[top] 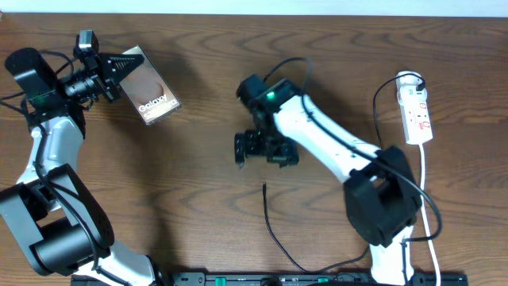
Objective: Plug charger to phone and switch on socket
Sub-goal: 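Lower the right gripper onto the black cable's USB-C plug, then close the right gripper on the USB-C plug and lift it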
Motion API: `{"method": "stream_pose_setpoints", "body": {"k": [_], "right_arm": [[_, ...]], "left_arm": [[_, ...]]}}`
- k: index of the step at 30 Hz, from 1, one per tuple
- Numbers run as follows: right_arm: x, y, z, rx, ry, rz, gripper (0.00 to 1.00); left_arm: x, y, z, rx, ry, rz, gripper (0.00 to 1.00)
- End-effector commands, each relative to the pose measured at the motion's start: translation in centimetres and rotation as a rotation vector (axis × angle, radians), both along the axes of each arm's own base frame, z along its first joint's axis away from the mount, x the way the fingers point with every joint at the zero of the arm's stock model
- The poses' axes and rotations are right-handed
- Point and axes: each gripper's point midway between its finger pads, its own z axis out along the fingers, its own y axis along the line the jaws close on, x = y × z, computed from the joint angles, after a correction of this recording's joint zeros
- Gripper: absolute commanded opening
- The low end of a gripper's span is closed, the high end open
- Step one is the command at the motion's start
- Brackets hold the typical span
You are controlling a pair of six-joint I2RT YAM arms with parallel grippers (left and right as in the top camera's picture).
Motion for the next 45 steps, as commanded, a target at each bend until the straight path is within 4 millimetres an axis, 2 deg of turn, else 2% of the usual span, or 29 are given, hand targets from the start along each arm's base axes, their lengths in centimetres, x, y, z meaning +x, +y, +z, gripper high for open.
{"method": "stream_pose_setpoints", "body": {"k": [1,4,11,15,25,34,41,45], "right_arm": [[-1.0,0.4,-0.8,-0.046,0.021,-0.021,0.99],[-1.6,0.7,-1.3,-0.084,0.012,-0.017,0.99],[-2.7,-0.5,-2.6,-0.177,0.012,-0.051,0.99],[-4.1,-1.7,-4.4,-0.215,0.048,-0.047,0.99],[-6.4,-1.4,-5.5,-0.236,0.071,0.008,0.99],[-5.9,-1.2,-6.6,-0.213,0.043,-0.003,0.84],[-4.8,-1.1,-7.0,-0.206,0.000,-0.014,0.79],[-4.3,-1.3,-7.1,-0.219,-0.025,-0.028,0.73]], "left_arm": [[-0.4,-0.3,0.4,0.005,-0.025,-0.031,0.08],[-0.4,-0.3,0.4,0.005,-0.025,-0.031,0.07],[-0.4,-0.3,0.4,0.005,-0.024,-0.031,0.07],[-0.4,-0.3,0.4,0.009,-0.032,-0.031,0.07],[-0.4,-0.3,0.4,0.013,-0.040,-0.031,0.07],[-0.4,-0.3,0.4,0.014,-0.040,-0.031,0.08],[-0.4,-0.3,0.4,0.014,-0.040,-0.031,0.07],[-0.4,-0.3,0.4,0.014,-0.041,-0.031,0.07]]}}
